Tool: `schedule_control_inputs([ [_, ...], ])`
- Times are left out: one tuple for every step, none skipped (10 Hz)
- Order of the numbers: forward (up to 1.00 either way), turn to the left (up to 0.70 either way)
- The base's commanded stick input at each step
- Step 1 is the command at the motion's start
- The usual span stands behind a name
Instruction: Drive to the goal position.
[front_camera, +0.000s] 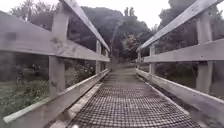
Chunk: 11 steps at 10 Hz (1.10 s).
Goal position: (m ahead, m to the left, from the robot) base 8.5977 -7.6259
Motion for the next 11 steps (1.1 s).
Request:
schedule_control_inputs([
  [0.60, -0.14],
  [0.60, -0.11],
  [0.60, -0.02],
  [0.60, 0.00],
  [0.60, 0.00],
  [0.60, -0.06],
  [0.60, -0.14],
  [0.60, -0.15],
  [0.60, -0.11],
  [0.60, 0.00],
  [0.60, 0.00],
])
